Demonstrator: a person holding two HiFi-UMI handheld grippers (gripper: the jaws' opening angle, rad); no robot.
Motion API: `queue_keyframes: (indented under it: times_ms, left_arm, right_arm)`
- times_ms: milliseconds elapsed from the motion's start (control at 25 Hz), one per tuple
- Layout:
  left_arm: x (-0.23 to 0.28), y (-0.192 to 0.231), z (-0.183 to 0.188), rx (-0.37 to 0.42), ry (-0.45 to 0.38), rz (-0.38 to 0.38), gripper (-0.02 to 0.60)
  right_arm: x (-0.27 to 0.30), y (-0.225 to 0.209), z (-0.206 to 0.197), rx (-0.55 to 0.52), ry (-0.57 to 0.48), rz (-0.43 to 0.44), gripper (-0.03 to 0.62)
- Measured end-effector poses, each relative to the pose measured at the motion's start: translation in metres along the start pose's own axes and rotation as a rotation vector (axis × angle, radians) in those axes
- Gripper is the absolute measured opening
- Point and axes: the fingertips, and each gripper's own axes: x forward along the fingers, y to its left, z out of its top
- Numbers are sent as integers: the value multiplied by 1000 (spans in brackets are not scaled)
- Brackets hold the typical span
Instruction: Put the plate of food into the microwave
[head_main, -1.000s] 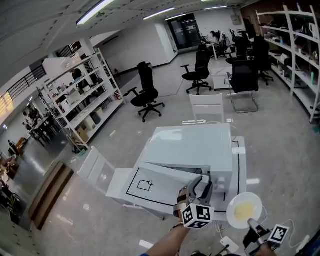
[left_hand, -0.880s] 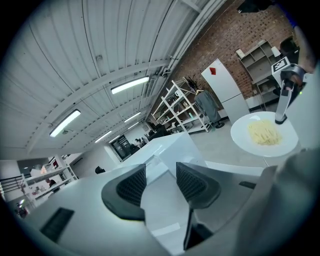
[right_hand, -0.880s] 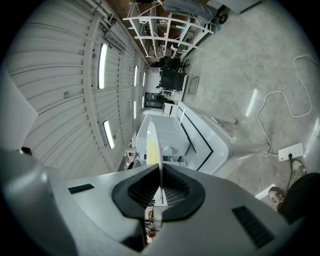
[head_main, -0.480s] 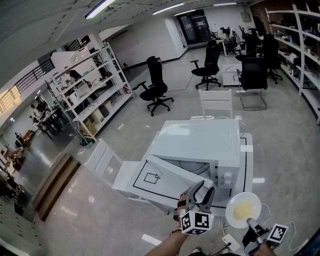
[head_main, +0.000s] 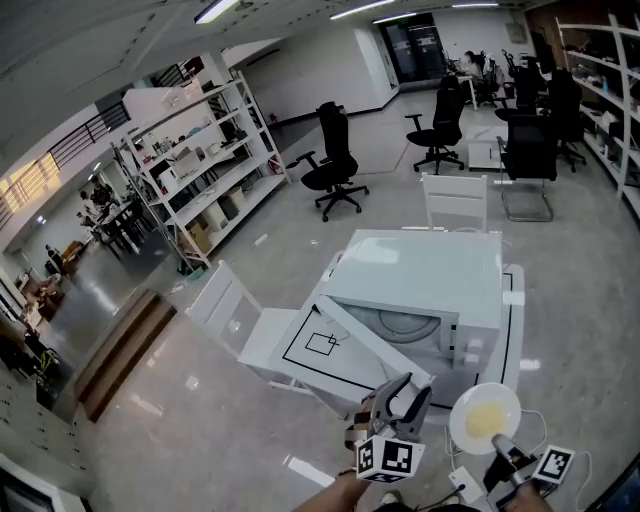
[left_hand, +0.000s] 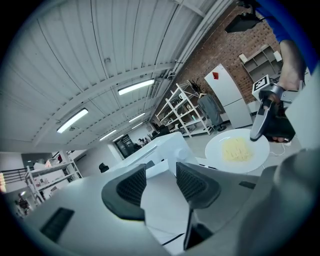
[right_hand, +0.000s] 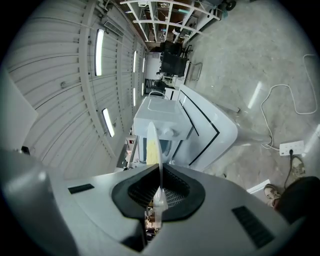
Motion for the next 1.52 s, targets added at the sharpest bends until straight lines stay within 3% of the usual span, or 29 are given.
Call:
queue_keyframes:
  times_ms: [400,600,920,1520]
  left_arm:
    - [-51,9,-19,-77,-28,14,190]
    - [-78,17,-32,-56,-43,20,190]
    - [-115,33,-49,-99,-74,17,190]
    - [-168,69,-96,-184,-118,32,190]
  right_arm:
    - [30,0,-16,-21,64,-11,9]
    - [49,1,-25,-32,86,-17,9]
    - [79,4,-41,-43,109,-37,9]
    - [141,9,-59,-61,92,-47,9]
